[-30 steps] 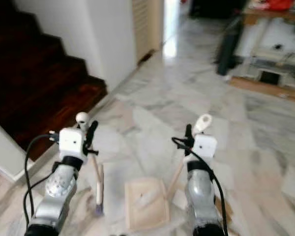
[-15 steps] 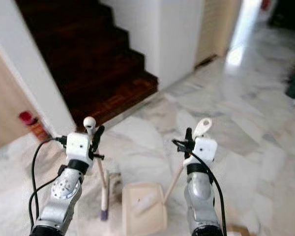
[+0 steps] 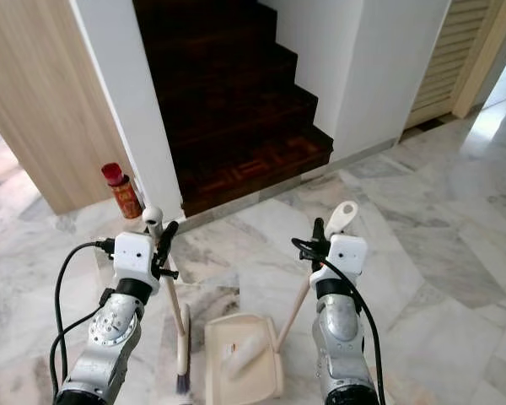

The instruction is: Sweep floor

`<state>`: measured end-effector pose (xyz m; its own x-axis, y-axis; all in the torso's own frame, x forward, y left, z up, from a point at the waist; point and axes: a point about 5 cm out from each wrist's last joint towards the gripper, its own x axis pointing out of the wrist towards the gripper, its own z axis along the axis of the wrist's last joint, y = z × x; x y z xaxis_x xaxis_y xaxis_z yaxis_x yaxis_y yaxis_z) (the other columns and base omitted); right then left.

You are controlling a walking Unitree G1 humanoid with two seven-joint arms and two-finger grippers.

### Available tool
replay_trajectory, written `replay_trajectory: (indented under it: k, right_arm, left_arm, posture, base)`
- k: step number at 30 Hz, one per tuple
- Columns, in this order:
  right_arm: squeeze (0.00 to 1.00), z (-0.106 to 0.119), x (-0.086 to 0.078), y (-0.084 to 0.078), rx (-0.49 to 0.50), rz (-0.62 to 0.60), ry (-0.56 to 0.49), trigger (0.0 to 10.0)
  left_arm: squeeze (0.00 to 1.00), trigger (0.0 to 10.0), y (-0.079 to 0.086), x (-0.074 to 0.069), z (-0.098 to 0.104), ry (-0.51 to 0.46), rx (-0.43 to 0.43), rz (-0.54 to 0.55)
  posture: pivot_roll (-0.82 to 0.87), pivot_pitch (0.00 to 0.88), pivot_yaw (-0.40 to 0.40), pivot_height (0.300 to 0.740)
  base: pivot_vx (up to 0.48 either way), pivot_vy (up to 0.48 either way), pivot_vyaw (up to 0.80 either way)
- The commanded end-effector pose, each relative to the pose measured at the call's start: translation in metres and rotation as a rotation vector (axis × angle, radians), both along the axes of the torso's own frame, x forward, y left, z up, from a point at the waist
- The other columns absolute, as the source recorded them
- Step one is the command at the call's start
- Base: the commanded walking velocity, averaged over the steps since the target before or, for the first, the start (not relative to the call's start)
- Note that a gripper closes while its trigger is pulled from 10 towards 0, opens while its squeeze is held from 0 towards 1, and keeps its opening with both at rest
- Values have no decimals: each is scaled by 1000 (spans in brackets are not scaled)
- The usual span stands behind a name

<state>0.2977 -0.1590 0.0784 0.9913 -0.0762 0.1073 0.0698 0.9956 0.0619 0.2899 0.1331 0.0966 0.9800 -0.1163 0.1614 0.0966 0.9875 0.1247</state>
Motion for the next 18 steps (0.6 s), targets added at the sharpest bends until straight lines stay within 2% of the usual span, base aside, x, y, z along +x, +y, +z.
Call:
replay_trajectory:
  k: [1,6,12,18]
  right_arm:
    - [0,5,5,4,8,9,-17,10000]
    - [0,6,6,4,-3,-1,-23,10000]
    - [0,8,7,5,5,13,-29,10000]
    - [0,8,9,7,32,13,-30,10000]
  left_arm:
    - [0,10000,0,4,9,-44,1,2]
    - [0,10000,0,5,8,-42,2,-1]
    - [0,10000,-3,4,8,-41,-4,-11]
    - [0,10000,-3,6,10,-43,-4,-13]
  posture:
    - [100,0,9,740]
    - [100,0,12,740]
    - [98,0,16,740]
    - [100,0,24,740]
  base:
    - [0,0,0]
    - [0,0,0]
    - [0,0,702]
    - [0,0,0]
